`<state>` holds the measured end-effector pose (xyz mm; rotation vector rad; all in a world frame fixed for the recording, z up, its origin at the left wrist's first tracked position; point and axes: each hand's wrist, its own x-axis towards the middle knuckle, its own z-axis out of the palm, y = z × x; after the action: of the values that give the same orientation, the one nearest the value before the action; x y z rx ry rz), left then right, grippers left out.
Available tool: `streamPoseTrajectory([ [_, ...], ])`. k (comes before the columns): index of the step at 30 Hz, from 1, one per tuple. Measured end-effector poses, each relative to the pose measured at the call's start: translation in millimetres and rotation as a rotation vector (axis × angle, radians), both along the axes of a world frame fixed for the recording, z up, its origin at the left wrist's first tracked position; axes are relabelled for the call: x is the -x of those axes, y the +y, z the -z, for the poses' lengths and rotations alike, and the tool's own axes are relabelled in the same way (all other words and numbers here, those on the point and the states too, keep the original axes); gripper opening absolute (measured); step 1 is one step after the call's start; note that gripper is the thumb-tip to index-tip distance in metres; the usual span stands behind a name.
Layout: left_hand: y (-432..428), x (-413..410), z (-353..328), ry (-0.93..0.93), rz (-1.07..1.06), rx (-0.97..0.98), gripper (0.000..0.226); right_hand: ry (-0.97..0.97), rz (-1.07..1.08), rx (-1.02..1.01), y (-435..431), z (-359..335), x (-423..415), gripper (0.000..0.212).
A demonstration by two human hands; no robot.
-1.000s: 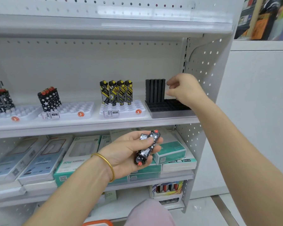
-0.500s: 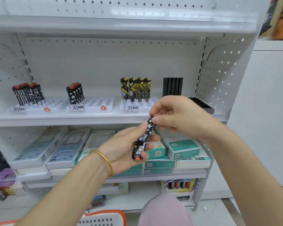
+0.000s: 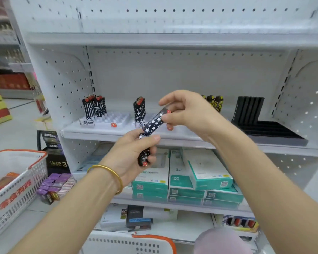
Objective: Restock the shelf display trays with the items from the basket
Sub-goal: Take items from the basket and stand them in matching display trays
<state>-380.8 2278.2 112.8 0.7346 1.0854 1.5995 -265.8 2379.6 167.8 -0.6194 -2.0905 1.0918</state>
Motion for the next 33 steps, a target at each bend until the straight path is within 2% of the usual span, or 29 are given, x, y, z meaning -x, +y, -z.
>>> streamPoseTrajectory([
  [3,-3.3,15.6,1.3,-0.073,0.035,0.074,0.013,0.015,0.098,-0.062,11.3,-8.1,21.8,0.026],
  [7,-6.8,32.1,7.6,-0.104,0.09,0.13,0.025,-0.021,0.152,-0.188,19.1,-12.1,46.9,0.026],
  [24,-4.4,42.1,18.1,-0.152,0.142,0.063,0.027,-0.261,0.198,-0.573,20.6,-9.0,77.2,0.027],
  [33,-11.5,41.4,15.3,-0.161,0.193,0.065,0.035,-0.368,0.211,-0.627,13.0,-6.7,82.8,0.03],
])
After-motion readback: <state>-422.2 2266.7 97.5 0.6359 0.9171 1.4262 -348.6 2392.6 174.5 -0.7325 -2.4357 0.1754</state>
